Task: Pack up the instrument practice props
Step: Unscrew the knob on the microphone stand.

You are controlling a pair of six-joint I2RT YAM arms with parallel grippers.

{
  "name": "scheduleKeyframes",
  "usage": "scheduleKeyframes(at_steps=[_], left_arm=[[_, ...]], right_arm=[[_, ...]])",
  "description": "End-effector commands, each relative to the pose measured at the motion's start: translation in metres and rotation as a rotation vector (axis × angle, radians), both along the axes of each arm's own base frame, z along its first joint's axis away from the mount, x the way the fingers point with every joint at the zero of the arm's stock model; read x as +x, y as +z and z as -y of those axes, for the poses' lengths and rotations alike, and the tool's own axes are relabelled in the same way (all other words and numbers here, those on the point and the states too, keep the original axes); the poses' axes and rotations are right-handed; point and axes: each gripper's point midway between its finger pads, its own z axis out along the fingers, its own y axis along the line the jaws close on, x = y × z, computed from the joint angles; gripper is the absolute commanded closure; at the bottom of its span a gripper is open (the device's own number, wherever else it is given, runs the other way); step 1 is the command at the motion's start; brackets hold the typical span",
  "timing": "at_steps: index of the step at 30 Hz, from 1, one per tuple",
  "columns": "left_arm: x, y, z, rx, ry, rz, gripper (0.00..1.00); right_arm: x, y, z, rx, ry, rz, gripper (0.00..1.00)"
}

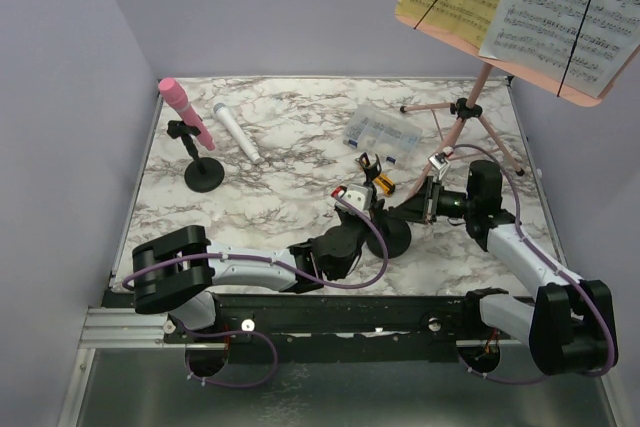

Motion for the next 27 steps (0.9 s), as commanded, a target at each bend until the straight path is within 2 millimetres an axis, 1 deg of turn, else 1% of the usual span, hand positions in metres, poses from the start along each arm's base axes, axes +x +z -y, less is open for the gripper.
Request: scheduleKeyframes(at_steps=[1, 5, 8, 12, 15, 17, 20, 22, 27], left_arm=[[-0.006, -0.008, 0.003, 0.017, -0.031, -0.017, 1.00], [-0.006, -0.007, 0.006, 0.020, -0.037, -0.015, 1.00], [-0.006, -0.007, 0.008, 0.022, -0.037, -0.013, 1.00], [-0.006, -0.007, 0.009, 0.023, -0.040, -0.013, 1.00], [-0.006, -0.008, 0.011, 0.023, -0.043, -0.014, 1.00], [-0.006, -0.010, 0.013, 0.025, -0.047, -0.017, 1.00], [-0.006, -0.012, 0.017, 0.025, -0.055, -0.021, 1.00], [-0.007, -0.012, 0.019, 0.023, -0.059, -0.023, 1.00], [-0.007, -0.012, 0.021, 0.021, -0.063, -0.024, 1.00]], right_arm=[[0.012, 0.018, 0.004, -0.083, 0.064, 0.334, 1.00], [0.016, 0.017, 0.007, -0.148, 0.095, 0.449, 1.00], [0.014, 0.017, 0.009, -0.183, 0.147, 0.543, 1.00], [0.005, 0.017, 0.010, -0.219, 0.275, 0.776, 1.00], [-0.002, 0.013, 0.012, -0.251, 0.372, 0.963, 0.99], [-0.009, 0.011, 0.012, -0.256, 0.445, 1.102, 0.96], [-0.016, 0.010, 0.014, -0.287, 0.546, 1.335, 0.87], [-0.017, 0.007, 0.017, -0.321, 0.594, 1.437, 0.83], [-0.015, 0.002, 0.022, -0.398, 0.662, 1.557, 0.82]])
